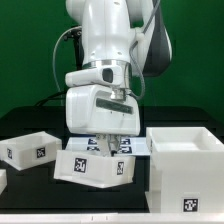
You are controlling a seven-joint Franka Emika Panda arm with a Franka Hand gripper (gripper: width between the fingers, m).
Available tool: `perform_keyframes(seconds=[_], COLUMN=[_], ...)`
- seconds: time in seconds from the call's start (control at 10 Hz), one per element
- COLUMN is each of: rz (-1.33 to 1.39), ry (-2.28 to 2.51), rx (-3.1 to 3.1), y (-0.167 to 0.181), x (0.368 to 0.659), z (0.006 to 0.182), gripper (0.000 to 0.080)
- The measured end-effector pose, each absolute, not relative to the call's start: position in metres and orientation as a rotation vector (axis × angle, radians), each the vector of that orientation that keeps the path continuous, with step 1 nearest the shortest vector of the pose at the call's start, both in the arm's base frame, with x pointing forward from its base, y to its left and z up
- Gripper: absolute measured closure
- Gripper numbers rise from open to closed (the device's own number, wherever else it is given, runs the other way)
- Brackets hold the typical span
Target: Assemble drawer
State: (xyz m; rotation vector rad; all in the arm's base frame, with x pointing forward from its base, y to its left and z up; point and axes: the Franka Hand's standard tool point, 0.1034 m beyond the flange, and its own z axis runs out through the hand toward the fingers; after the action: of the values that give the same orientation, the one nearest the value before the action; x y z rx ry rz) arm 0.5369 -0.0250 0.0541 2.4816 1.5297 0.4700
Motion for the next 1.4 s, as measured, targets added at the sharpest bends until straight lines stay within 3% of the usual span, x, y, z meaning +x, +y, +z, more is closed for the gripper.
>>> perform_keyframes(seconds=[0.2,0.6,0.9,1.4], rz=[0.247,-0.065,0.015,0.045], ry=[1.775,1.928,2.134,2.139], rx=[2.449,2.567,2.402,2.394], y=[-0.051,-0.063,-0.023,-0.022], x=[0.536,0.531,0.552,0.547], z=[0.054,0.052,0.052,0.047], gripper=[0.0761,0.0761,0.0761,0.0761])
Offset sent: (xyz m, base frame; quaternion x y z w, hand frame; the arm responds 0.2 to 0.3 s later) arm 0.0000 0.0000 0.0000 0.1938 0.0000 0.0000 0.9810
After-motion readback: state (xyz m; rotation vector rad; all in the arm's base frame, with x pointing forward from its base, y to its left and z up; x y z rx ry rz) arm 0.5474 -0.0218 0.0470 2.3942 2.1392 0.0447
